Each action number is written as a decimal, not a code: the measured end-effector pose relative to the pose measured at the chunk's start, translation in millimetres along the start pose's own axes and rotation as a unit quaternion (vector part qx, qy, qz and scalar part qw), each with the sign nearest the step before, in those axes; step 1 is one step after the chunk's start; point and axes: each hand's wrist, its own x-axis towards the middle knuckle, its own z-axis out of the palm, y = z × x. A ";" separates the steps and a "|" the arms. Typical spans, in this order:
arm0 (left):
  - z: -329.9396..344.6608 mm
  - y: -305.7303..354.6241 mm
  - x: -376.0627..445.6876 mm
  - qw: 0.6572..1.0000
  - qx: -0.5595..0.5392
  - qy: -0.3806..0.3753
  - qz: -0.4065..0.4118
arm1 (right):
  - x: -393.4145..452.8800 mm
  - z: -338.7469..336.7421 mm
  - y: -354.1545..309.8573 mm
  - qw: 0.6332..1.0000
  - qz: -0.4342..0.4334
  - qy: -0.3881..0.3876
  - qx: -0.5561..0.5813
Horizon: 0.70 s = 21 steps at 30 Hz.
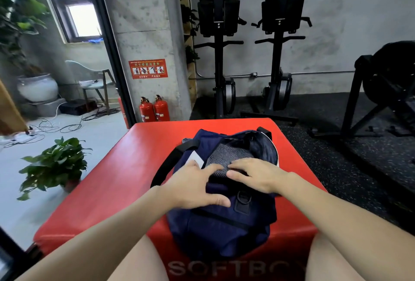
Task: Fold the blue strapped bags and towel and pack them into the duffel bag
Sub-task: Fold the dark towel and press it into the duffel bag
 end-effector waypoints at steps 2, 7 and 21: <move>-18.0 0.4 -6.6 0.995 -0.007 0.088 0.049 | -1.4 -4.2 -4.4 1.000 -0.005 0.006 -0.019; -38.7 -2.6 -16.2 0.947 0.010 0.270 0.175 | 6.2 -20.1 -23.9 0.999 -0.016 0.030 -0.025; -34.7 -11.0 6.5 0.933 0.055 0.320 0.153 | -28.4 -33.7 -26.7 0.943 -0.113 0.273 -0.155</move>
